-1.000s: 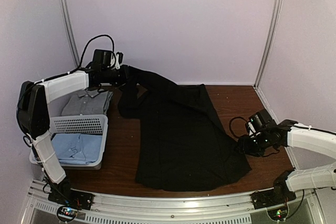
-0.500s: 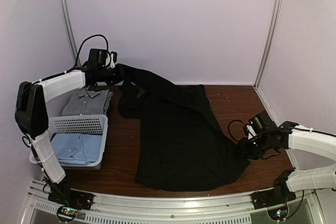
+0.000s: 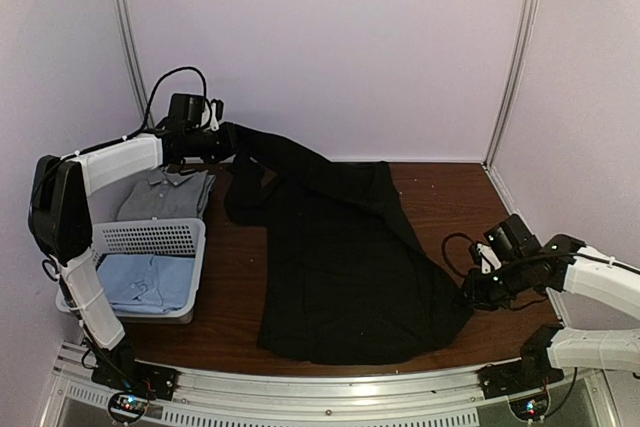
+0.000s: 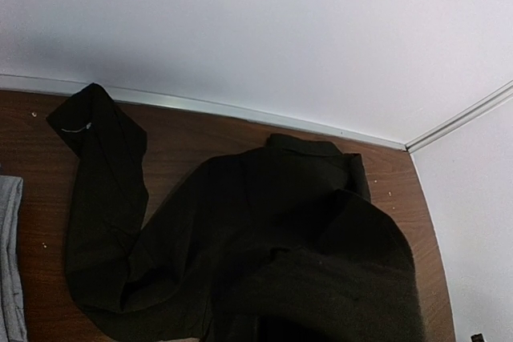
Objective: Fold and stack the long sleeve shirts
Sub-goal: Pick up the corner of the shirt from the center of the board, then fold the corner of the shirt at the center of the board.
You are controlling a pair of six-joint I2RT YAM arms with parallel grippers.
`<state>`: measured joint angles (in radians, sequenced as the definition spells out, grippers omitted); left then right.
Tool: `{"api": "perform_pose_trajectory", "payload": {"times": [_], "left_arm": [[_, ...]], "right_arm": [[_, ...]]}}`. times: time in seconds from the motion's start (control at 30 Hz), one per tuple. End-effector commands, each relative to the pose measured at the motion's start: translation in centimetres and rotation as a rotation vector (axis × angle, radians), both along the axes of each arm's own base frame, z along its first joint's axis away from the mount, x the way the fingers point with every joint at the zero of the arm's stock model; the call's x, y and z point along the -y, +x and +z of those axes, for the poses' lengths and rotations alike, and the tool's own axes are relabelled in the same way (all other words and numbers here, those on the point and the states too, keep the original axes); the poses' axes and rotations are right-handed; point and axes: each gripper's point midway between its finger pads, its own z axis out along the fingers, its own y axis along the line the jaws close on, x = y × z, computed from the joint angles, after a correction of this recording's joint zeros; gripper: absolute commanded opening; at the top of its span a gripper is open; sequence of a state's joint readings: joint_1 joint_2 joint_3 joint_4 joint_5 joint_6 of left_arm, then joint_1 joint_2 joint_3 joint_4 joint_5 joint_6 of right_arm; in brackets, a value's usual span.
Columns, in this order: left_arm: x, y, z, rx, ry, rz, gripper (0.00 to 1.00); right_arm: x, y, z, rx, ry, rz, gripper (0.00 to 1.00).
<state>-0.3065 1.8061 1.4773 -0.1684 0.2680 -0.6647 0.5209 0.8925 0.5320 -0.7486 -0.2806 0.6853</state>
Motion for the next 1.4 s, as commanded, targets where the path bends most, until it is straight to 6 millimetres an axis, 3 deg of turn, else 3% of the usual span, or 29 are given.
{"api": "perform_pose_trajectory", "payload": {"times": [0.0, 0.13, 0.27, 0.47, 0.67, 0.87, 1.07, 1.23, 1.37], "left_arm": [[-0.5, -0.2, 1.7, 0.044, -0.018, 0.004, 0.00], [-0.5, -0.2, 2.1, 0.054, -0.019, -0.001, 0.00], [-0.9, -0.1, 3.4, 0.091, 0.003, 0.013, 0.00], [-2.4, 0.3, 4.7, 0.118, 0.067, 0.058, 0.00], [-4.7, 0.2, 5.5, 0.135, 0.097, 0.110, 0.00], [-5.0, 0.4, 5.3, 0.129, 0.117, 0.108, 0.00], [-5.0, 0.6, 5.1, 0.123, 0.124, 0.109, 0.00], [-4.9, 0.7, 6.0, 0.143, 0.127, 0.099, 0.00], [-4.4, 0.8, 6.8, 0.154, 0.123, 0.071, 0.00]], "right_arm": [[-0.2, -1.0, 0.2, -0.026, 0.012, 0.022, 0.20], [-0.9, -0.8, 0.8, -0.022, 0.031, 0.044, 0.01], [-3.0, 0.0, 2.4, 0.015, 0.088, 0.097, 0.00], [-8.0, 0.5, 4.4, 0.049, 0.179, 0.234, 0.00], [-11.6, 0.3, 3.4, 0.038, 0.209, 0.315, 0.00], [-13.8, 1.1, 2.5, 0.034, 0.230, 0.359, 0.00], [-14.9, 1.1, 1.0, 0.005, 0.223, 0.396, 0.00], [-14.8, 0.5, -0.7, -0.042, 0.208, 0.411, 0.00], [-14.7, -0.1, -0.8, -0.058, 0.221, 0.426, 0.00]]}}
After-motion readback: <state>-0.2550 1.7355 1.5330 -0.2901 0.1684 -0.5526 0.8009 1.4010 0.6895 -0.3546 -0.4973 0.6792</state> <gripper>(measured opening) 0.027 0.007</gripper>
